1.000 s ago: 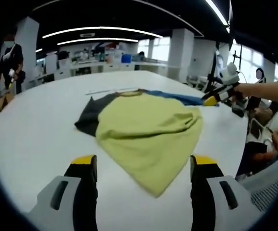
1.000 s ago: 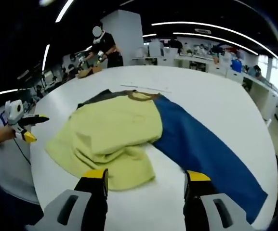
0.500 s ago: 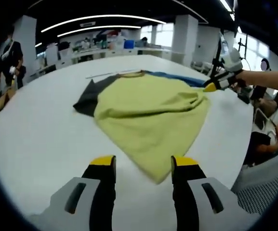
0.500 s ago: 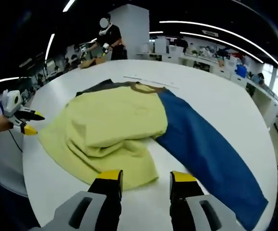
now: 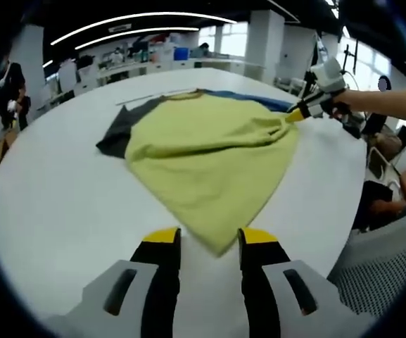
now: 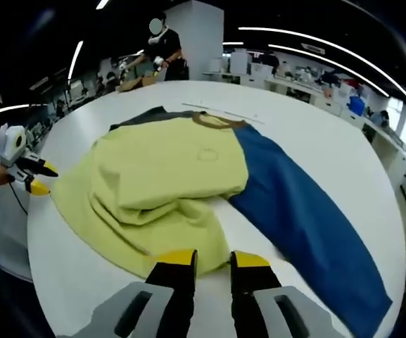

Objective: Fold the garment on the visible template until the final outline fits inside the template.

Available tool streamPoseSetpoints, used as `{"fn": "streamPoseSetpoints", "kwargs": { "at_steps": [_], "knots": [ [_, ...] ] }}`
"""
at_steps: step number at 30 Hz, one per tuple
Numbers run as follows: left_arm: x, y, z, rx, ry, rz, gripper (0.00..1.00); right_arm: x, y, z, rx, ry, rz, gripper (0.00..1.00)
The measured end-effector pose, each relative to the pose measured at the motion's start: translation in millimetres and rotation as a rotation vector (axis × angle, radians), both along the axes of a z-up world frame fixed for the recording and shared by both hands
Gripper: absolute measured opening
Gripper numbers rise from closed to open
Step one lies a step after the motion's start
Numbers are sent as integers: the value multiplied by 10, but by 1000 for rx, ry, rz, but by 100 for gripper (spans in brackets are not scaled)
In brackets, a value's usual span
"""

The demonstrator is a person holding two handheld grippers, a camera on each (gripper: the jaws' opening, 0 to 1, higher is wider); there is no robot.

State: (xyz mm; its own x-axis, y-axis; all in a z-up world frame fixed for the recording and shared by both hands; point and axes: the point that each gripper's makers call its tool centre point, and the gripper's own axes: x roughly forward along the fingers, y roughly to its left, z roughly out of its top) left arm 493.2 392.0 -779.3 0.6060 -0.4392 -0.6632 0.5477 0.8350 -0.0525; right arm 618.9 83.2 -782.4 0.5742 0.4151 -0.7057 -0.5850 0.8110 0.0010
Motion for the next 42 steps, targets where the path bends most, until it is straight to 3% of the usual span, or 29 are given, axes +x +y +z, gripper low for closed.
{"fn": "streamPoseSetpoints", "kwargs": {
  "at_steps": [8,10,14,24,29,42],
  "knots": [
    [-4,0,-13,-30,28,32,22,13,-36,0,-17,1,6,7],
    [-1,-19,-4,-64,41,55,22,1,-36,-1,-27,1,13,6],
    [-6,6,-49,-46,61,71,18,-5,-37,-3,-38,-4,24,0],
    [-26,46,-54,-43,80,100,6,11,-28,-7,-27,0,19,0],
    [-28,43,-60,-98,109,136,1,0,-29,-7,-33,-4,23,0],
    [27,110,30,-112,91,157,1,-155,-17,73,-34,6,36,0]
  ]
}}
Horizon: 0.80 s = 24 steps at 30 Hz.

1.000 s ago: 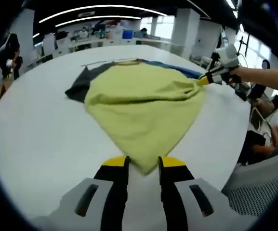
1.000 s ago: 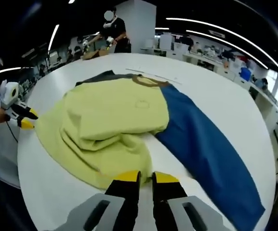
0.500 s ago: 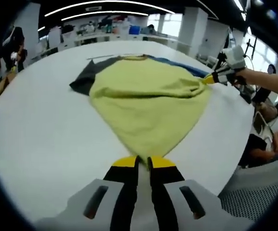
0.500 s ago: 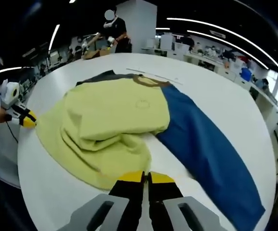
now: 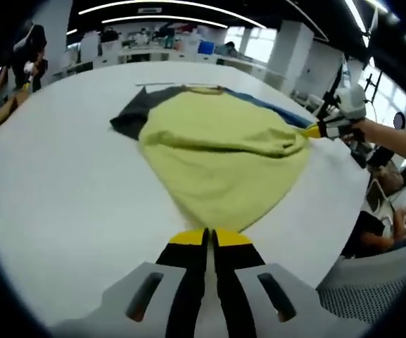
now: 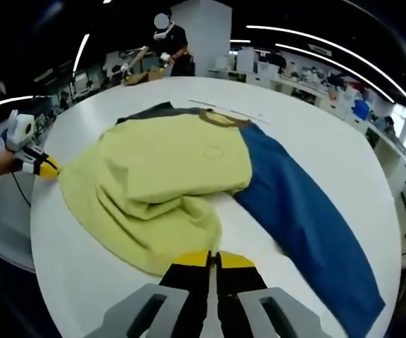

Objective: Fold the garment on the visible template until the final outline fits inside the template.

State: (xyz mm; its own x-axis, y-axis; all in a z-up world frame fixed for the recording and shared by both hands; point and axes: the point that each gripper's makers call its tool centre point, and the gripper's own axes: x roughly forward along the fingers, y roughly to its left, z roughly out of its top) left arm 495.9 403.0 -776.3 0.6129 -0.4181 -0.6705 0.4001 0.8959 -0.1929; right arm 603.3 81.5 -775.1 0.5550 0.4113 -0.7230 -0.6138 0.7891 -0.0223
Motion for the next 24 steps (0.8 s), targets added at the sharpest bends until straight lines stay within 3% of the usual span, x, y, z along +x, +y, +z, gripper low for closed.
{"fn": "streamPoseSetpoints", "kwargs": {
  "at_steps": [12,16,24],
  "knots": [
    [16,80,130,9,-23,-18,1,-297,-11,55,-2,15,7,0],
    [15,123,142,44,-32,-38,1,-410,-1,66,7,25,-10,0],
    [11,163,175,19,-28,-31,1,-631,-3,118,66,44,-68,0]
  ]
}}
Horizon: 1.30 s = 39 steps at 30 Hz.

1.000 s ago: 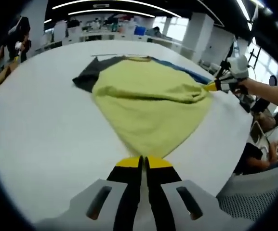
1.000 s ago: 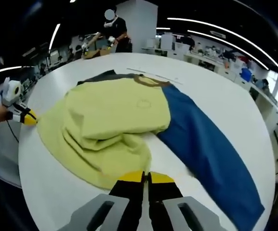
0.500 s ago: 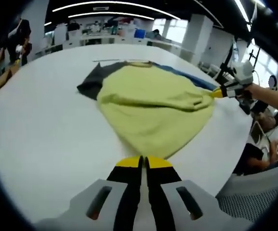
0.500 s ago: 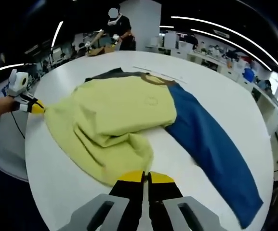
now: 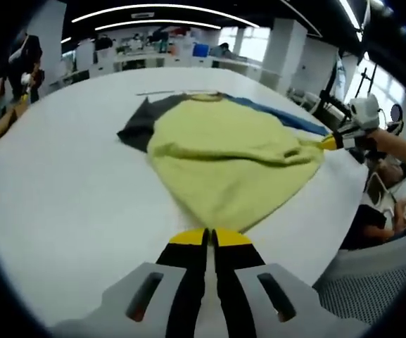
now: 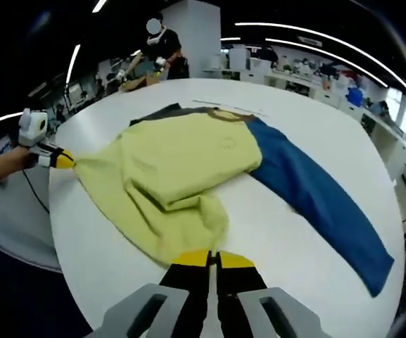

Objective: Fold the garment on the visible template until the final outline fits inside the template.

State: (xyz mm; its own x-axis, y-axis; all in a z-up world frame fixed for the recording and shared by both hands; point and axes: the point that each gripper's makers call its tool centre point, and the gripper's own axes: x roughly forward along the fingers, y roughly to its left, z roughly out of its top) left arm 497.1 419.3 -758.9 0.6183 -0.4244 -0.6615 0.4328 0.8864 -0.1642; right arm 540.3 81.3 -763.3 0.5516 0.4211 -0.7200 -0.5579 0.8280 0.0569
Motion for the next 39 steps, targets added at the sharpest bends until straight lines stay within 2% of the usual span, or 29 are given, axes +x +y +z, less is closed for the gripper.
{"fn": "streamPoseSetpoints", "kwargs": {
  "at_steps": [17,26,39],
  "knots": [
    [-85,93,14,-7,10,-31,1,-347,37,110,70,1,-94,0],
    [-144,107,-3,-13,22,-44,1,-569,69,88,56,1,-111,0],
    [-236,155,-52,-17,50,-48,1,-800,80,18,105,40,-180,0]
  ]
}}
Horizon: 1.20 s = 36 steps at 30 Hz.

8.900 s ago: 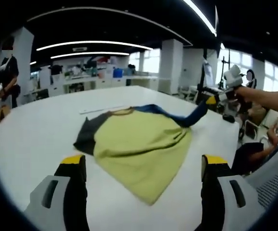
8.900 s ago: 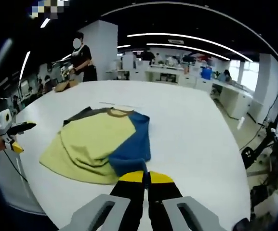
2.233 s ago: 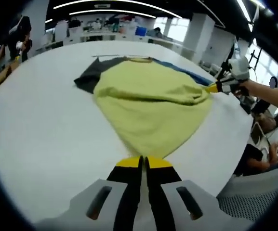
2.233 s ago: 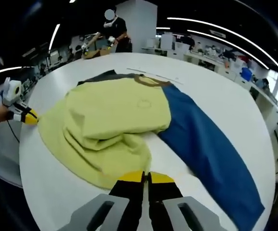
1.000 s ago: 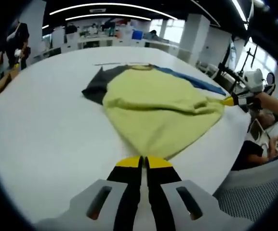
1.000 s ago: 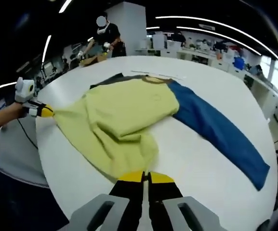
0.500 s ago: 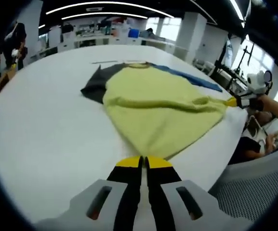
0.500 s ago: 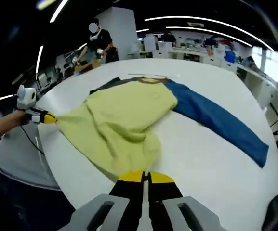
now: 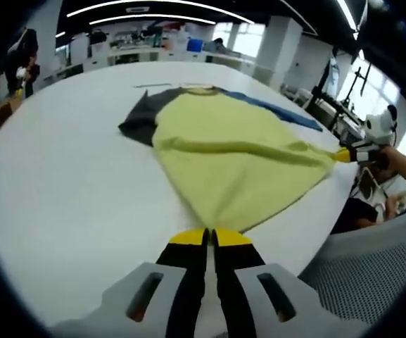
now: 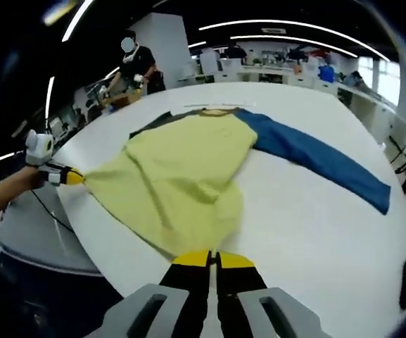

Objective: Fold the garment on the visible template until the final outline fits inside the template.

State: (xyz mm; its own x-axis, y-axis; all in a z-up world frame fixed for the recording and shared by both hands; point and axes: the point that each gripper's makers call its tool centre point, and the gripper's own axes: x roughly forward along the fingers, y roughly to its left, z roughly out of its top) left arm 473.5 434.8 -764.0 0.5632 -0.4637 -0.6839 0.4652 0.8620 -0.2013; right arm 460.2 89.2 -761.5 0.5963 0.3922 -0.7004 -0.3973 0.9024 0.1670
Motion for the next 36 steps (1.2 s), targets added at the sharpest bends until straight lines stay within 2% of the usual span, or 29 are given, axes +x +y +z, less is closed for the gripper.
{"fn": "streamPoseSetpoints", "kwargs": {
  "at_steps": [9,17,22,29,33,36],
  "knots": [
    [-79,11,-66,8,40,-6,1,-107,39,-52,-17,23,8,0],
    [-135,51,-108,8,78,4,0,-116,-27,-104,-35,43,-13,0],
    [-175,45,-162,18,96,-1,0,-126,-37,-152,-67,51,5,0],
    [-186,51,-197,26,104,-1,1,-124,-31,-175,-61,56,4,0],
    [-165,78,-163,34,73,-4,4,-105,-26,-139,-26,45,-12,0],
    [-132,78,-112,11,49,-1,13,-73,-28,-75,-17,18,-12,13]
  ]
}}
